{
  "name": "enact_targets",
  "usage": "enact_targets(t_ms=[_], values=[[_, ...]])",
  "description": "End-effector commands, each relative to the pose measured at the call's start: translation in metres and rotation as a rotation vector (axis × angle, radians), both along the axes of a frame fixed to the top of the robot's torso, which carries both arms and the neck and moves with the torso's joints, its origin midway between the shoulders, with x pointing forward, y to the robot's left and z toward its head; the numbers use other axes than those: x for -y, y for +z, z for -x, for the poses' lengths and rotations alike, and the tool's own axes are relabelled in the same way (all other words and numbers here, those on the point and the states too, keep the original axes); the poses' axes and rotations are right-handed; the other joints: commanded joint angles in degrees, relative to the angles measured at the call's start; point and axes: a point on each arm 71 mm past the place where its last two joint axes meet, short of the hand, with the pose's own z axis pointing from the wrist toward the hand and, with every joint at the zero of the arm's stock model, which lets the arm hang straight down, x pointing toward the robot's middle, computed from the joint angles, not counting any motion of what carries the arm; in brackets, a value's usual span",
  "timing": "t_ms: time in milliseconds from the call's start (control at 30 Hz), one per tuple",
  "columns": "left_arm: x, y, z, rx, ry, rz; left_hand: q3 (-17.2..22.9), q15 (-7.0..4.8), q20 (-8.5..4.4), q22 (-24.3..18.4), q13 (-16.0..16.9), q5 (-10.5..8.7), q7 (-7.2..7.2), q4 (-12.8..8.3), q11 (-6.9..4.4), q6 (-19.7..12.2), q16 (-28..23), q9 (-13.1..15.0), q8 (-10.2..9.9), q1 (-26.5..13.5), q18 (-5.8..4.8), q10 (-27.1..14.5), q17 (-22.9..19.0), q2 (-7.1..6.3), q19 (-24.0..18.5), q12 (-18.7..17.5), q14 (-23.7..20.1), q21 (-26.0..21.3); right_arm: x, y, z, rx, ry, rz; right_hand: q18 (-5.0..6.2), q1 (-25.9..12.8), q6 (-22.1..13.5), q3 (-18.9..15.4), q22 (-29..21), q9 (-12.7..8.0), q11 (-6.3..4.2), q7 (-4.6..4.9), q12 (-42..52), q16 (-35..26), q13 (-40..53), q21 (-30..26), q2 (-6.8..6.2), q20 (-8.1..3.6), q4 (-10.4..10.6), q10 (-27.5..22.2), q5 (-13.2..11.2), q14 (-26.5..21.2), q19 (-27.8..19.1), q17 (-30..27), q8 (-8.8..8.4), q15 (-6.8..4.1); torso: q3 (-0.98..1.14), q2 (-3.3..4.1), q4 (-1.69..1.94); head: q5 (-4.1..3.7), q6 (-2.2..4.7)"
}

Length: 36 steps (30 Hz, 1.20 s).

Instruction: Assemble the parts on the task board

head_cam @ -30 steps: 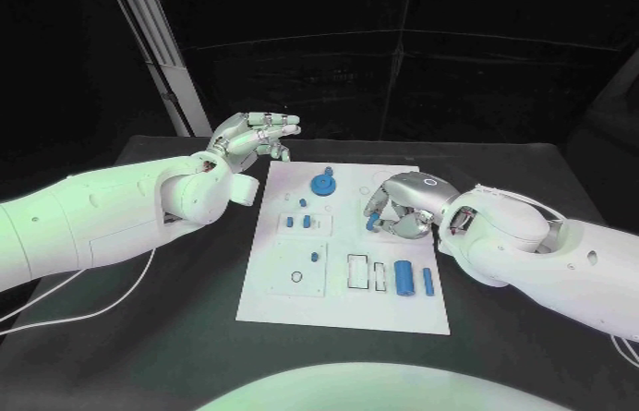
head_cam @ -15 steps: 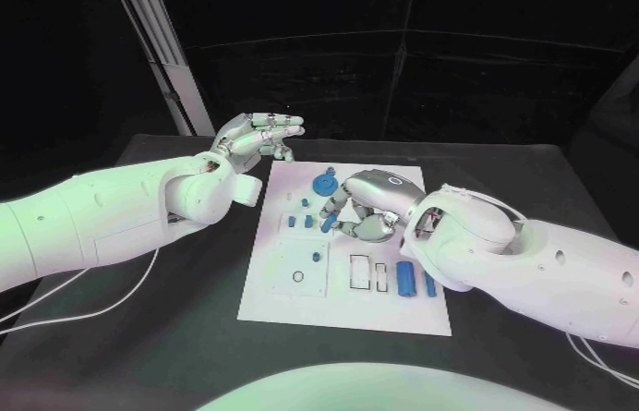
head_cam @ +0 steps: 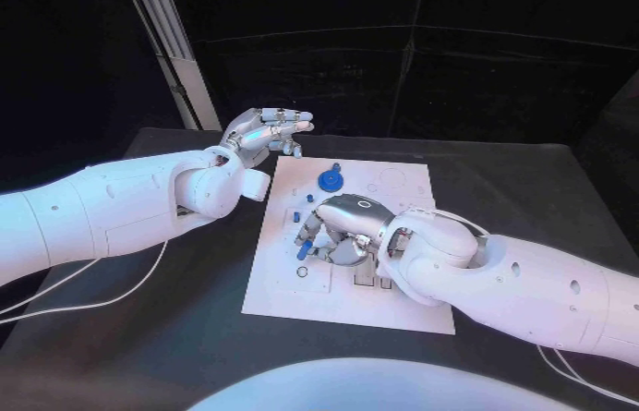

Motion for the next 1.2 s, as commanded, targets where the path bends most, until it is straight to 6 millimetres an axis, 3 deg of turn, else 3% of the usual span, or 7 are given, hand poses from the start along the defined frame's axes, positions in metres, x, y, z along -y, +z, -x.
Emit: enact_targets(t_ms=[33,300,1200], values=[[0.002,0.002,0.000,0.005,-0.010,0.011,0.1,-0.01,-0.11,-0.1,-0.1,0.27,0.12,-0.4,-0.01,-0.2,-0.3,-0.1,0.2,0.1,0.77,-0.2,-0.1,0.37,-0.2,0.2,-0.3,-0.3,-0.003,-0.005,0.002,-0.014,0.042,0.024,-0.48,0.1,0.0,0.4,0.0,0.1,-0.45,0.48,-0.1,0.3,0.1,0.2,0.00,-0.08,0.0,0.7,0.2,0.5,0.3,0.0,-0.03,0.07,0.04,-0.07,-0.03,0.22,-0.14],[0.005,0.001,-0.001,0.005,-0.016,0.013,0.1,-0.02,-0.10,-0.1,-0.1,0.27,0.13,-0.4,-0.01,-0.2,-0.3,-0.1,0.3,0.1,0.78,-0.2,-0.1,0.48,-0.2,0.3,-0.3,-0.4,-0.007,-0.013,0.002,-0.016,0.059,0.060,-0.51,-0.1,0.0,0.4,0.2,0.1,-0.39,0.54,-0.2,0.5,0.0,0.4,-0.04,-0.05,0.0,0.6,0.3,0.5,0.4,0.2,-0.10,0.11,0.13,-0.04,-0.04,0.47,-0.03],[0.005,0.001,-0.001,0.003,-0.019,0.014,0.1,-0.02,-0.10,-0.1,-0.1,0.27,0.13,-0.4,-0.01,-0.2,-0.3,-0.1,0.3,0.1,0.78,-0.2,-0.1,0.48,-0.2,0.3,-0.3,-0.4,-0.013,-0.022,0.005,0.038,0.074,0.161,-0.54,-0.2,0.0,0.4,0.3,0.0,-0.37,0.56,-0.3,0.7,0.1,0.5,-0.13,-0.01,0.0,0.6,0.2,0.5,0.4,0.4,-0.12,0.15,0.02,-0.02,-0.01,0.63,-0.36]])
